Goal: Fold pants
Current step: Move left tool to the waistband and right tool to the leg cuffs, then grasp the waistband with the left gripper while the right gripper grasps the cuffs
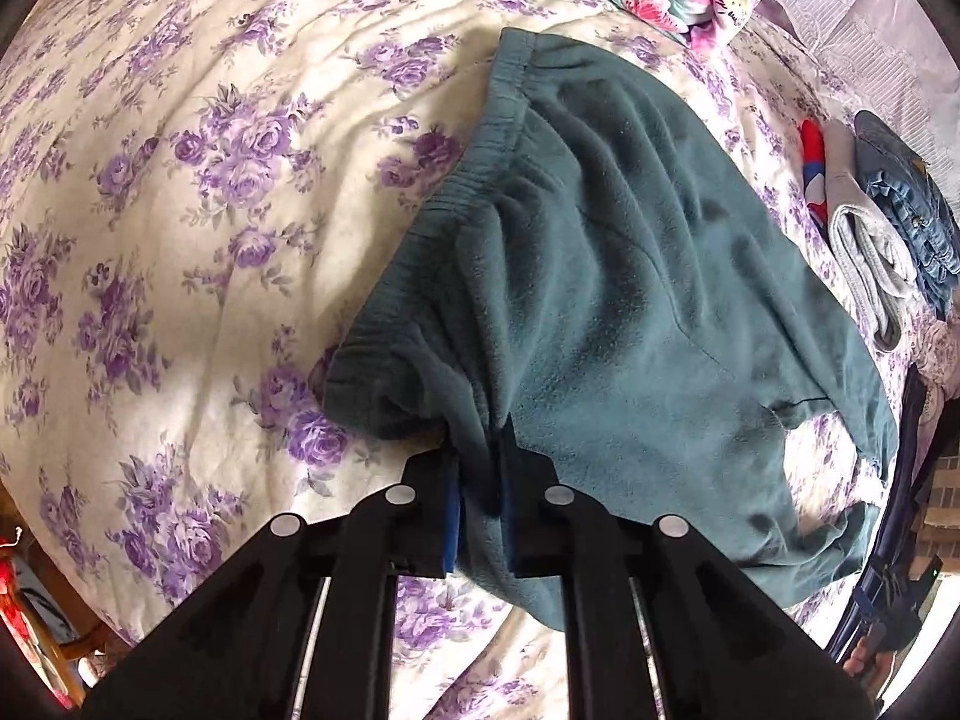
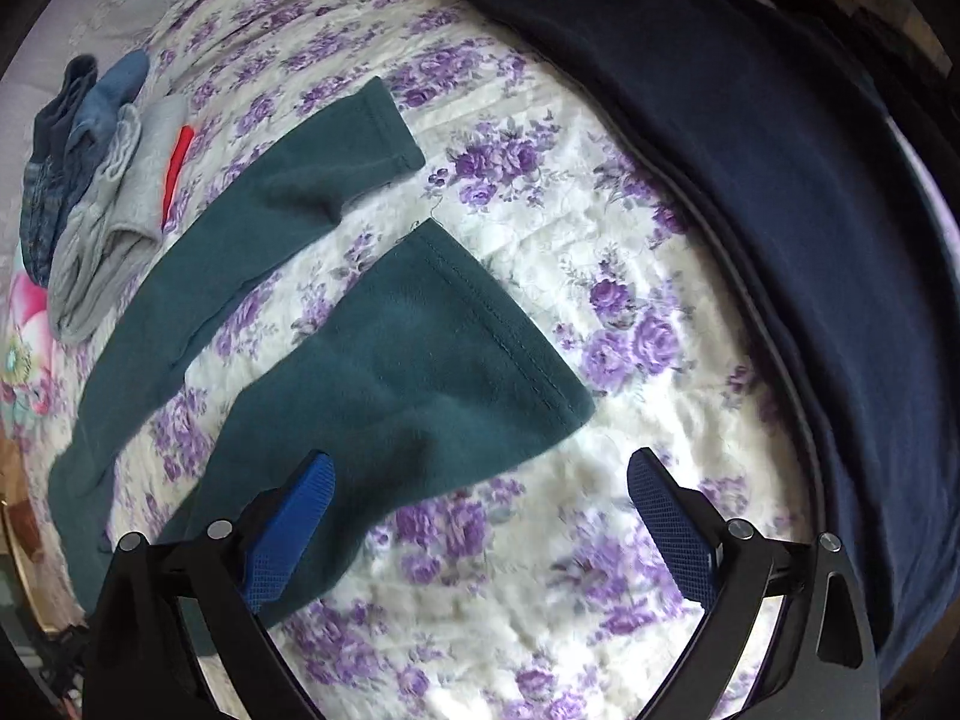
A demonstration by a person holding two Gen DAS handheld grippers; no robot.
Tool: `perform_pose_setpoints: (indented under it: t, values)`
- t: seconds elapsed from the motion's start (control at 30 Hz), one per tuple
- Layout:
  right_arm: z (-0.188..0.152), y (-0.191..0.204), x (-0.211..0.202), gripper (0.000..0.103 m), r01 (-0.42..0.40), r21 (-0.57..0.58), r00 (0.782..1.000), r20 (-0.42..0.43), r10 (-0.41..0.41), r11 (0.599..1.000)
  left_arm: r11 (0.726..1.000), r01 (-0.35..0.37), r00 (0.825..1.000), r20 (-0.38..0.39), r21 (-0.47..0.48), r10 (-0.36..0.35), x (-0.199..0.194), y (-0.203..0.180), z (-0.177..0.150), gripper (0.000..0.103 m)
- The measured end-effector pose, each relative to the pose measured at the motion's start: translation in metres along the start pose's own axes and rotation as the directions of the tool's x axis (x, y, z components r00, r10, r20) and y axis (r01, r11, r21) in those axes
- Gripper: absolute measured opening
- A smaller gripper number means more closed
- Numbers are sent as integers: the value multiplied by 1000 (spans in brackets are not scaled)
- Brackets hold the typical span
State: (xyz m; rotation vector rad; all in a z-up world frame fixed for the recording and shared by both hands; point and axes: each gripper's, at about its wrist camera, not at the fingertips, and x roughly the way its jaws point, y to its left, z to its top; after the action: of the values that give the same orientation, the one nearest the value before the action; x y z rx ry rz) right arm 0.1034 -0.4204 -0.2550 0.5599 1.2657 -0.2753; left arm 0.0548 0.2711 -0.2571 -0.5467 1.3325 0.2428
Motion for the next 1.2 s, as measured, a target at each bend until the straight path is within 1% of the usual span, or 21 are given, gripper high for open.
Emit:
perform_pose_setpoints:
  t: [0.03,0.07,0.1,0.13,0.17,0.2,0.23,0.3,0.43,0.57,0.63,0.7,0.8,0.83,0.9,0.97,1.0,1.03,1.1,1.13,1.2]
  values:
    - [5,-4,9,89,-50,41,998,-28,51,998,1000,-2,1000,-3,-1,2,1,-1,1,10]
    - [9,-8,18,86,-86,86,995,-48,90,993,1000,-6,1000,-5,1,6,2,0,0,10]
    - [10,-9,19,74,-71,117,997,-32,75,991,1000,-12,1000,-9,4,12,2,0,1,10]
    - [10,-7,15,30,-53,123,999,0,54,991,1000,-21,1000,-13,9,21,2,-1,1,10]
    - [12,-6,13,2,-91,110,996,18,90,990,999,-31,999,-15,14,32,4,-4,2,10]
    - [13,-8,12,4,-160,125,987,18,159,979,999,-42,999,-16,20,42,4,-6,2,10]
    - [12,-9,8,4,-164,137,986,29,161,977,998,-52,998,-15,25,53,5,-7,3,10]
    - [10,-9,-5,4,-148,122,988,61,142,981,997,-67,998,-11,30,67,6,-12,3,10]
    - [2,-31,-38,4,-147,159,986,97,133,976,998,-61,998,7,14,61,0,-16,2,10]
    - [-22,-51,-67,4,-94,149,993,79,83,984,999,-38,999,7,14,38,-14,-11,-13,10]
    - [-36,-62,-72,4,-59,144,997,62,50,988,999,-30,1000,-4,17,30,-16,-8,-21,10]
    - [-50,-74,-64,4,-15,146,1000,28,11,989,1000,-25,999,-22,12,25,-13,-5,-25,10]
    - [-64,-84,-31,5,45,144,999,-30,-41,989,999,-35,998,-42,18,36,4,-5,-29,10]
    - [-69,-84,-22,6,67,122,997,-35,-63,990,998,-49,998,-42,35,51,8,-6,-29,12]
    - [-72,-73,-22,8,121,61,993,-12,-120,991,994,-74,996,-39,79,77,7,-14,-27,15]
    - [-69,-61,-29,49,170,-2,985,-36,-170,985,989,-74,996,-48,128,81,0,-23,-26,29]
    - [-68,-55,-36,78,202,-32,978,-38,-203,979,987,-82,995,-48,135,89,-5,-25,-26,46]
    - [-68,-49,-46,79,246,-63,969,-12,-247,967,985,-93,994,-39,143,99,-13,-24,-29,55]
    - [-64,-36,-68,79,309,-114,951,40,-306,944,978,-131,991,-12,162,135,-32,-21,-31,55]
    - [-61,-29,-79,79,304,-125,952,65,-298,945,976,-144,989,5,161,146,-42,-18,-32,55]
    - [-48,-14,-94,82,241,-146,968,114,-226,960,980,-137,990,42,146,132,-62,-10,-31,55]
